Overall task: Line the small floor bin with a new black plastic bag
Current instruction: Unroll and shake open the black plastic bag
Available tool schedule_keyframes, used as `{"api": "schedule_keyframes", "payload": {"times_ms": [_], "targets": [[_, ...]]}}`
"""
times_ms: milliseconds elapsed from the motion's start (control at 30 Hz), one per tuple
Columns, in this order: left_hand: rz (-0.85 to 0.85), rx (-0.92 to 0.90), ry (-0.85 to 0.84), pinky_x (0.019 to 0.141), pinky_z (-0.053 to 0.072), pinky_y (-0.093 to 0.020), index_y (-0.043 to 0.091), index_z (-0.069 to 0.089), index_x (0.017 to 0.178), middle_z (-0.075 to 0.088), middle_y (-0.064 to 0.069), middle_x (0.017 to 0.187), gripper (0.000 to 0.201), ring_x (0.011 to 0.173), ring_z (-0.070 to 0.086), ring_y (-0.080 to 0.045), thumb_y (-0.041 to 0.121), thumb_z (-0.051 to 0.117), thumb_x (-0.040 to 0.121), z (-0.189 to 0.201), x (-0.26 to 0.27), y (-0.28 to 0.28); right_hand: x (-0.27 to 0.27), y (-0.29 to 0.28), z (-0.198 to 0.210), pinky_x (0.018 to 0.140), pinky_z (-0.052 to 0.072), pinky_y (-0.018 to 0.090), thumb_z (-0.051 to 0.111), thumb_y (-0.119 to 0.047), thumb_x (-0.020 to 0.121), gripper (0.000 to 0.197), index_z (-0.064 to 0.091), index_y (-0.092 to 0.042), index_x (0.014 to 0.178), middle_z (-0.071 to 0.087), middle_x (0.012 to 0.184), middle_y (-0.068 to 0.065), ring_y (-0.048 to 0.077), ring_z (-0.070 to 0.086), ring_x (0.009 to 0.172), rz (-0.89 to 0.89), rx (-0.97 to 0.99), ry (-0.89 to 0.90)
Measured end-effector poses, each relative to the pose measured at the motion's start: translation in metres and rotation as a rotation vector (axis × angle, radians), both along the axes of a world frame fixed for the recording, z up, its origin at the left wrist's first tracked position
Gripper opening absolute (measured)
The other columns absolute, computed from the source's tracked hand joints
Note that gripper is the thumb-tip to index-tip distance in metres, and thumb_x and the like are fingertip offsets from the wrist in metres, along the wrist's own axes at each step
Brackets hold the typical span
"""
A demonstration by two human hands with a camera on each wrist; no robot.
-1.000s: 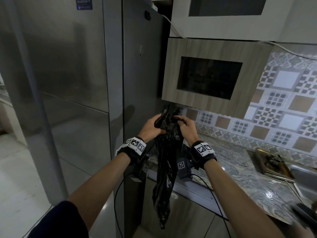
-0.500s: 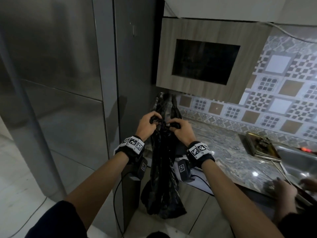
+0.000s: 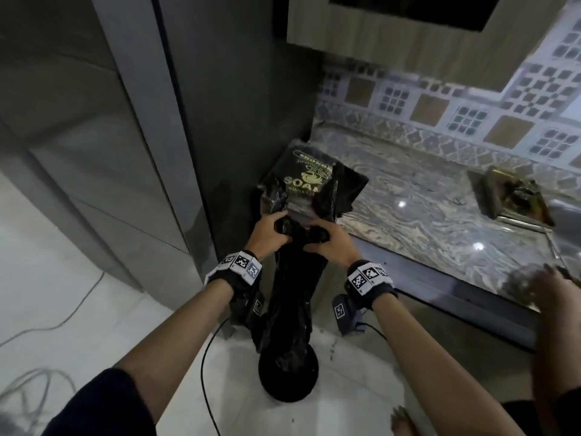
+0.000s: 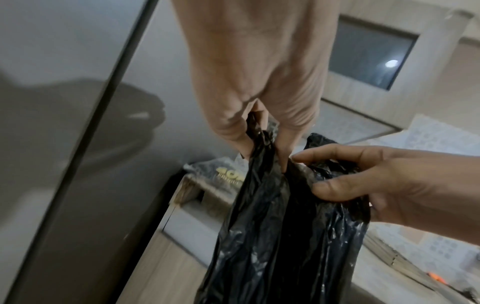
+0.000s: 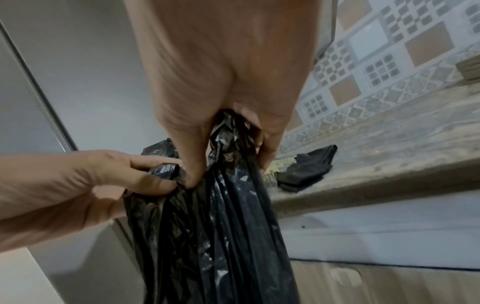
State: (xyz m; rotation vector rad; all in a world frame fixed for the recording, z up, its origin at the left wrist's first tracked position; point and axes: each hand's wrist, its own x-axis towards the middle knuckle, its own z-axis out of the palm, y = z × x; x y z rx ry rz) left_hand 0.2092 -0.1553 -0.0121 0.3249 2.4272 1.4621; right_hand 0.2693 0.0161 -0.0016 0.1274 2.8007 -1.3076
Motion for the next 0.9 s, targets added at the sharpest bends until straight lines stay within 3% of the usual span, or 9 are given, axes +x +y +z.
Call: {"api": "schedule_keyframes", "payload": {"times_ms": [133,233,333,400,467,567,700,833,900], "targets": [[0.043,-0.031,-0.061,0.102,0.04,-0.021,0.009,0.05,0.141,0.055,-0.01,0.141,0.065,0.131,0.051,-0.023,-0.002,0.071,0.08,-0.08,0.005,0.016,-0.005,0.021,-0.072,0.099,0.048,0.034,0.074,-0.007,0.076,0.041,0.069,-0.026,0.112,0.07,0.116,0.0,0.017,0.062,0.11,-0.018,0.052,-0.05],[0.074,-0.052,-0.107,0.1,0.042,-0.02,0.013,0.054,0.138,0.061,-0.01,0.135,0.059,0.126,0.055,-0.021,-0.001,0.069,0.082,-0.154,0.009,0.022,-0.005,0.032,-0.138,0.098,0.045,0.024,0.071,-0.005,0.079,0.04,0.069,-0.027,0.111,0.071,0.115,0.001,0.017,0.062,0.11,-0.057,0.075,-0.123],[0.097,-0.102,-0.162,0.096,0.042,-0.017,0.02,0.057,0.136,0.064,-0.006,0.131,0.059,0.121,0.059,-0.019,0.003,0.071,0.081,-0.23,0.016,0.024,-0.004,0.038,-0.215,0.086,0.036,0.008,0.069,-0.005,0.08,0.038,0.07,-0.026,0.112,0.071,0.116,0.001,0.018,0.063,0.112,-0.073,0.092,-0.16],[0.11,-0.132,-0.169,0.097,0.042,-0.019,0.025,0.057,0.134,0.064,-0.004,0.131,0.059,0.122,0.059,-0.018,0.005,0.071,0.081,-0.278,0.016,0.024,-0.004,0.038,-0.266,0.088,0.04,0.013,0.069,-0.006,0.082,0.036,0.069,-0.026,0.112,0.071,0.116,-0.001,0.019,0.063,0.112,-0.096,0.08,-0.187],[0.109,-0.136,-0.158,0.098,0.041,-0.018,0.026,0.058,0.133,0.063,-0.004,0.133,0.058,0.123,0.058,-0.018,0.003,0.07,0.081,-0.323,0.013,0.024,-0.005,0.036,-0.316,0.095,0.049,0.026,0.069,-0.009,0.082,0.036,0.068,-0.028,0.112,0.071,0.116,-0.002,0.02,0.064,0.112,-0.139,0.059,-0.201],[0.116,-0.104,-0.171,0.098,0.043,-0.016,0.026,0.059,0.132,0.065,-0.004,0.129,0.055,0.12,0.059,-0.016,0.0,0.067,0.084,-0.387,0.006,0.021,-0.009,0.032,-0.383,0.094,0.053,0.04,0.067,-0.012,0.083,0.037,0.065,-0.03,0.115,0.071,0.114,-0.002,0.022,0.065,0.109,-0.17,0.045,-0.192],[0.112,-0.105,-0.233,0.101,0.046,-0.023,0.024,0.059,0.13,0.067,-0.002,0.124,0.052,0.116,0.06,-0.014,0.0,0.065,0.085,-0.479,0.001,0.019,-0.011,0.029,-0.474,0.093,0.054,0.039,0.065,-0.008,0.082,0.039,0.064,-0.03,0.115,0.071,0.113,0.001,0.022,0.065,0.107,-0.183,0.052,-0.195],[0.073,-0.172,-0.291,0.102,0.051,-0.034,0.026,0.061,0.129,0.069,-0.006,0.122,0.047,0.115,0.063,-0.021,0.005,0.064,0.087,-0.564,0.013,0.013,0.001,0.029,-0.56,0.093,0.054,0.035,0.062,-0.005,0.083,0.04,0.065,-0.03,0.114,0.069,0.114,0.009,0.027,0.064,0.106,-0.225,0.114,-0.268],[0.069,-0.209,-0.302,0.101,0.052,-0.036,0.026,0.063,0.126,0.07,-0.007,0.121,0.045,0.114,0.064,-0.023,0.004,0.062,0.087,-0.597,0.017,0.008,0.009,0.031,-0.594,0.089,0.051,0.027,0.06,-0.002,0.084,0.039,0.066,-0.025,0.115,0.069,0.112,0.012,0.029,0.065,0.103,-0.255,0.138,-0.285]]}}
